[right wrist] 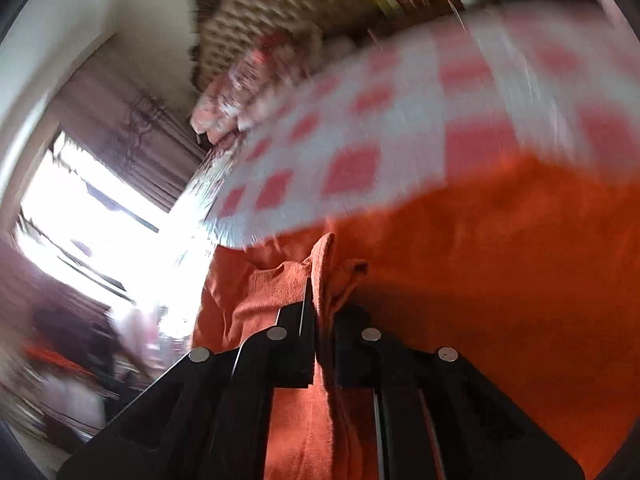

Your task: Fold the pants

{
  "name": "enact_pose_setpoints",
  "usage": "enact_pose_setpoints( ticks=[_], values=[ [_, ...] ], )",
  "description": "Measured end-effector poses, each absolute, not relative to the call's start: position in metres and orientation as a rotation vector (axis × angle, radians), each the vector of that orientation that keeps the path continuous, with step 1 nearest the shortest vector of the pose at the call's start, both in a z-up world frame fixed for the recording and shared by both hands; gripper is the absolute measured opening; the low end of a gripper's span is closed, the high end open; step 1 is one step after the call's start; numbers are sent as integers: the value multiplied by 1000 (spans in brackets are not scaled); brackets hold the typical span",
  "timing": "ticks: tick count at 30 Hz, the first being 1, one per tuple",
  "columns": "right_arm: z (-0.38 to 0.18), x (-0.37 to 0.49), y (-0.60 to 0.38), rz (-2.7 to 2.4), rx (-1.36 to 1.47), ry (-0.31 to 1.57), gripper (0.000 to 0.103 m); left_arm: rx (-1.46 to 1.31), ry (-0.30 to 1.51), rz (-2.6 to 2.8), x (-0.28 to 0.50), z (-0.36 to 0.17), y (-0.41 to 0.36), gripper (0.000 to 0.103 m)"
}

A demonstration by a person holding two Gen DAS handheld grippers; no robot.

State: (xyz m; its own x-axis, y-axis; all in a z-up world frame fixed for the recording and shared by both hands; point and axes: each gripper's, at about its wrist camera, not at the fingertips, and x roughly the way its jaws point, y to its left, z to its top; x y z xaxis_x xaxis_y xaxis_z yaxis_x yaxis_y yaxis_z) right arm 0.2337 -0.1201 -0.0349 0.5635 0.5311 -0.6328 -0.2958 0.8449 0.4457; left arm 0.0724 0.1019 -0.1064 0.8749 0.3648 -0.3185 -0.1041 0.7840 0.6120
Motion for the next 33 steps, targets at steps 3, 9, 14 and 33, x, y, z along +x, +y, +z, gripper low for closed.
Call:
enact_pose_setpoints(
  ticks=[3,9,14,33],
  values=[
    [-41,241,-125,409,275,860,8,631,440,249,75,-107,97,91],
    [-57,236,-142,404,326,949,42,625,439,247,75,-107,98,92],
    [-56,194,-164,444,464,999,72,616,436,249,76,-107,99,92],
    [-66,114,-145,290,454,1089,8,573,417,256,77,-107,103,95]
  ],
)
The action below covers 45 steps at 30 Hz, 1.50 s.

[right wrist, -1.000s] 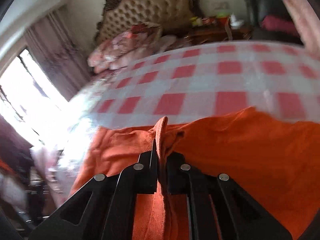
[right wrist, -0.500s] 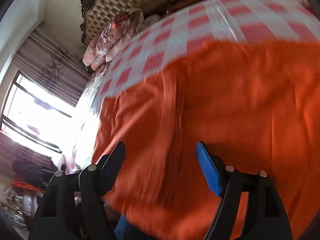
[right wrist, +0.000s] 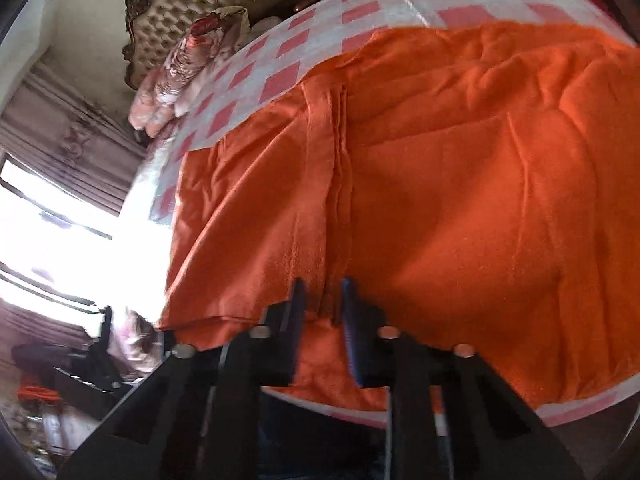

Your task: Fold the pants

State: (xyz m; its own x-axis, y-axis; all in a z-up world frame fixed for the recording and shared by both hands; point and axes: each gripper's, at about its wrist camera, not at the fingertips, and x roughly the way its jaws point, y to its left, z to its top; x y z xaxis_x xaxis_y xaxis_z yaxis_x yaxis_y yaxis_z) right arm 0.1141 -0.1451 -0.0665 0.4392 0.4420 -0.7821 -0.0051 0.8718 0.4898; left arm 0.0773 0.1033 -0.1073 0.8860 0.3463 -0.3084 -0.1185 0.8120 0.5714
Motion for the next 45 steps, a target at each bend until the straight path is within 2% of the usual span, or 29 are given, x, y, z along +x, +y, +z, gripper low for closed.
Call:
enact_pose_setpoints(
  ticks=[7,15,17,19,24,29,35,36,37,38,39,41,45],
  values=[
    [-49,96,-150,275,380,1012,6,588,417,245,79,-108,104,98],
    [-62,93,-140,239,231,1004,7,672,401,231,78,-110,99,99],
    [-61,91,-134,209,165,980,10,719,392,219,76,-110,95,99],
    [-61,87,-130,178,100,950,19,752,379,208,72,-112,93,99],
    [-64,80,-124,145,18,890,24,758,311,167,43,-103,93,99],
    [-66,76,-127,151,0,857,27,601,249,126,15,-72,91,99],
    [-66,72,-128,152,5,835,32,315,350,-52,47,-40,76,99],
    [-67,73,-130,155,11,834,32,278,378,-54,56,-37,75,96],
    [-67,73,-130,155,14,831,33,240,420,-66,66,-34,73,90],
    [-67,73,-130,154,11,828,33,194,466,-102,77,-35,71,67],
    [-67,73,-129,152,5,824,33,176,506,-114,87,-37,70,51],
    [-67,71,-128,148,-2,819,34,150,587,-115,108,-49,68,35],
    [-68,71,-129,150,-2,818,34,76,744,-118,127,-80,75,33]
  ],
)
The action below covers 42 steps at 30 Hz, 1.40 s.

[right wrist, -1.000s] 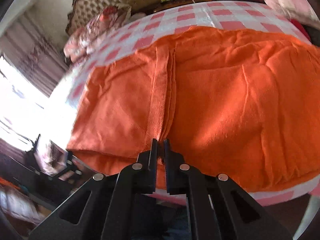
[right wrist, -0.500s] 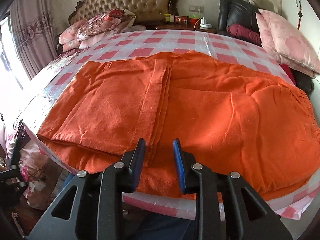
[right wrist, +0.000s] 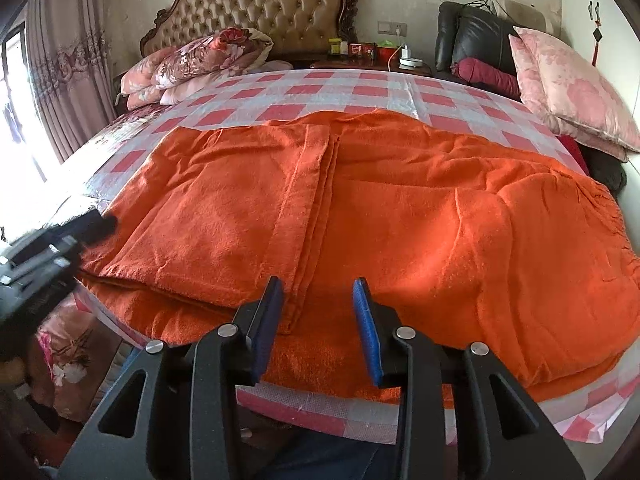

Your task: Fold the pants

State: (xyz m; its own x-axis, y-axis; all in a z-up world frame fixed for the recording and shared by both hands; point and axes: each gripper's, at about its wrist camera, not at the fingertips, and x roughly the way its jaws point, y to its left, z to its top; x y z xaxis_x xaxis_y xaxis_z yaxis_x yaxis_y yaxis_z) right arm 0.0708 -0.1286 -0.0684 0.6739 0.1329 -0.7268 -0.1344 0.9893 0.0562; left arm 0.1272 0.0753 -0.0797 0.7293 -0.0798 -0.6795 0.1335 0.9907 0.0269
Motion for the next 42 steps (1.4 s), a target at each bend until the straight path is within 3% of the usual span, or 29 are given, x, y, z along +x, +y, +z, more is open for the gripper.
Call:
enact_pose_setpoints(
  ticks=[6,16,21,23,28,38,40,41,42],
  values=[
    [-69,71,-129,146,-8,820,35,37,770,-128,125,-88,82,34],
    [-35,68,-119,183,-39,716,55,17,737,-123,121,-86,85,35],
    [-53,81,-97,172,-135,763,54,-191,662,-192,108,-67,121,55],
    [-67,85,-96,166,-152,809,54,-250,647,-151,104,-58,148,56],
    [-71,84,-101,164,-133,788,57,-557,754,-233,105,-72,206,52],
    [-65,89,-94,119,-197,829,63,-667,917,-304,109,-90,190,43],
    [-47,94,-89,123,-195,809,64,-692,942,-331,109,-95,186,34],
    [-36,97,-85,137,-194,797,66,-698,954,-342,111,-98,184,24],
    [-22,103,-78,170,-188,785,72,-704,954,-349,112,-100,183,22]
  ],
)
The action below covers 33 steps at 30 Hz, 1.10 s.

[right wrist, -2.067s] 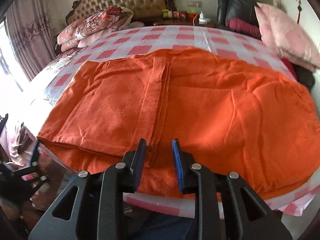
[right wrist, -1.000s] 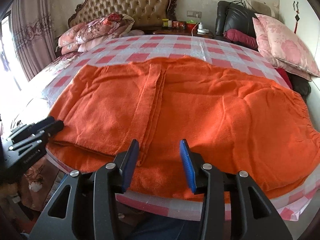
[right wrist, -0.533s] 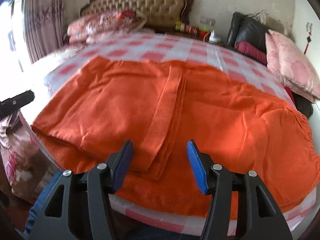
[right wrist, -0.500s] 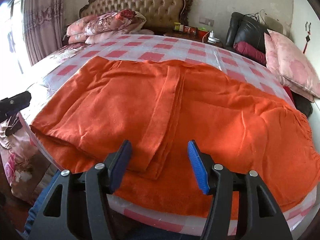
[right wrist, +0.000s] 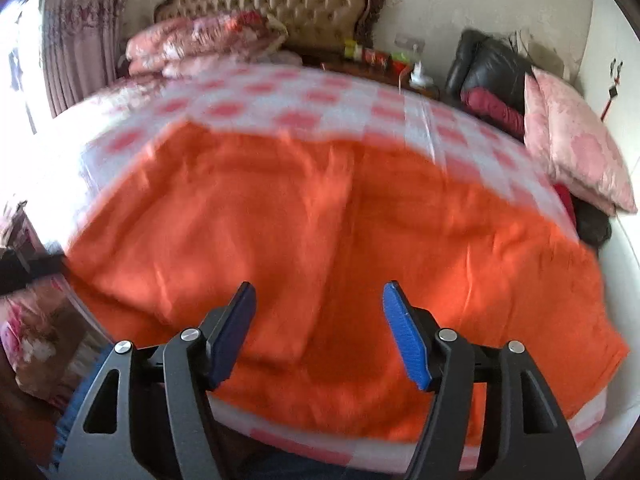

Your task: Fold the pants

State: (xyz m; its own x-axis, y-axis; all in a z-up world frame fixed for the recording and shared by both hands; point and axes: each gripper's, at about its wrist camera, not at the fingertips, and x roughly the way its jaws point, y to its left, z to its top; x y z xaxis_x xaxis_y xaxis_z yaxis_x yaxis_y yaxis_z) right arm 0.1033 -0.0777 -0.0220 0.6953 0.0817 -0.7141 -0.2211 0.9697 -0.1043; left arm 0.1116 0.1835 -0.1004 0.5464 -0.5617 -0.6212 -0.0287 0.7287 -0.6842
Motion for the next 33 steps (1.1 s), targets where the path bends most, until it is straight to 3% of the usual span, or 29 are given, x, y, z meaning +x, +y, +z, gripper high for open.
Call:
enact_pose_setpoints(
  ticks=[4,7,8,10,15,17,19,20,21,22,28,33],
  values=[
    [20,142,-32,332,-180,818,81,-760,922,-386,110,-105,192,17],
    [22,187,21,381,-227,923,81,-827,903,-406,108,-113,198,24],
    [14,206,45,392,-271,979,80,-850,893,-417,108,-114,199,27],
    [0,229,72,374,-301,1058,69,-864,888,-435,106,-115,200,30],
    [-42,256,104,281,-414,1161,68,-912,875,-458,107,-117,203,33],
    [-55,263,106,249,-426,1183,62,-916,875,-466,108,-118,204,32],
    [-57,263,108,273,-408,1166,45,-894,878,-465,110,-118,203,26],
    [-57,264,109,278,-397,1161,36,-872,890,-455,113,-120,202,15],
    [-56,264,109,259,-396,1153,25,-869,888,-460,114,-121,202,13],
    [-55,265,108,263,-382,1150,20,-866,885,-467,115,-122,202,11],
    [-32,275,112,351,-206,1131,12,-839,822,-433,118,-106,232,8],
    [1,295,121,545,111,1111,11,-691,745,-277,114,-54,270,8]
  ],
)
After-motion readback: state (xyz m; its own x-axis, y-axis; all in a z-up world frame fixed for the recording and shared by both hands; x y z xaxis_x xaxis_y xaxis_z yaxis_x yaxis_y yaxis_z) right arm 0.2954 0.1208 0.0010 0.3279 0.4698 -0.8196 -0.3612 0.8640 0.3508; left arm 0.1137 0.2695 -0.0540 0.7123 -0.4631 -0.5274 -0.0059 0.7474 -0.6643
